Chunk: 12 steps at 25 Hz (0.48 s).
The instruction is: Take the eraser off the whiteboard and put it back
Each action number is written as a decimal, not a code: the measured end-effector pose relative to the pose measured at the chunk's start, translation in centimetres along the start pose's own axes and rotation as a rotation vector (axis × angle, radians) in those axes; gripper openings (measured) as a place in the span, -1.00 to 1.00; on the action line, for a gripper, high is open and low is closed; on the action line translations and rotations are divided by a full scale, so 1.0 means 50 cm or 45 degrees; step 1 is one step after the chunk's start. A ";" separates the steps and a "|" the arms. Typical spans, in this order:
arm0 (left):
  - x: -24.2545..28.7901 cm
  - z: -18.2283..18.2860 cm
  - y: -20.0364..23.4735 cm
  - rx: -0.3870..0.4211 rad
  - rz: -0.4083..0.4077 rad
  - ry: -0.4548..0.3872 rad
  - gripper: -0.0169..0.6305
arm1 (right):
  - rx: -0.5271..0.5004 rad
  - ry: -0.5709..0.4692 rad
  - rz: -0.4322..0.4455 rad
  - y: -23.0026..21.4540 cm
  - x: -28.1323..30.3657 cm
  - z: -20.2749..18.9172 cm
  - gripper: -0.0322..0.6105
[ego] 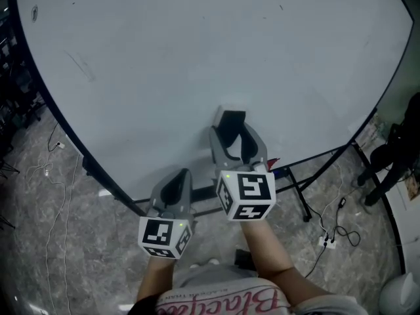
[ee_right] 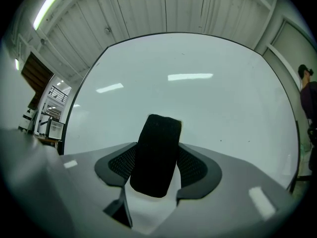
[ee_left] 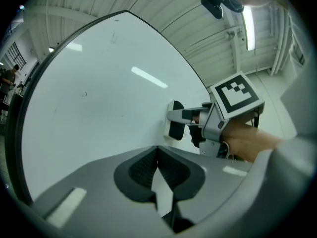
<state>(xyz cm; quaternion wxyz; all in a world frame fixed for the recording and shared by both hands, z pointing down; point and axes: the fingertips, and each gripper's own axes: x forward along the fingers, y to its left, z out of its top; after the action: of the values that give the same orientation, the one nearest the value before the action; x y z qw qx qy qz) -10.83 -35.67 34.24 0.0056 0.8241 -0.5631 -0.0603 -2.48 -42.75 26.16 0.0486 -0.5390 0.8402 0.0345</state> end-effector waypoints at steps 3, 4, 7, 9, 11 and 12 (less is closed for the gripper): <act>-0.008 0.000 -0.003 -0.001 -0.004 0.003 -0.95 | 0.001 0.026 -0.010 -0.003 -0.006 -0.012 -0.13; -0.010 0.000 -0.004 -0.001 -0.005 0.002 -0.95 | 0.004 0.032 -0.016 -0.005 -0.011 -0.016 -0.13; -0.015 -0.003 -0.005 -0.005 -0.009 0.004 -0.95 | 0.000 0.046 -0.031 -0.009 -0.030 -0.031 -0.14; -0.016 -0.007 -0.006 -0.009 -0.013 0.006 -0.95 | -0.002 0.062 -0.026 -0.008 -0.043 -0.045 -0.14; -0.017 -0.010 -0.012 -0.013 -0.022 0.008 -0.95 | -0.005 0.075 -0.014 -0.006 -0.060 -0.057 -0.14; -0.018 -0.011 -0.016 -0.014 -0.028 0.009 -0.95 | -0.010 0.080 -0.006 -0.004 -0.070 -0.063 -0.14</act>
<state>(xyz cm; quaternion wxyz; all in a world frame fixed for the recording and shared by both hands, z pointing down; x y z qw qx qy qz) -10.33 -34.59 34.82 0.0115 0.8304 -0.5537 -0.0607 -1.00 -40.03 29.68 0.0203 -0.5418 0.8400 0.0209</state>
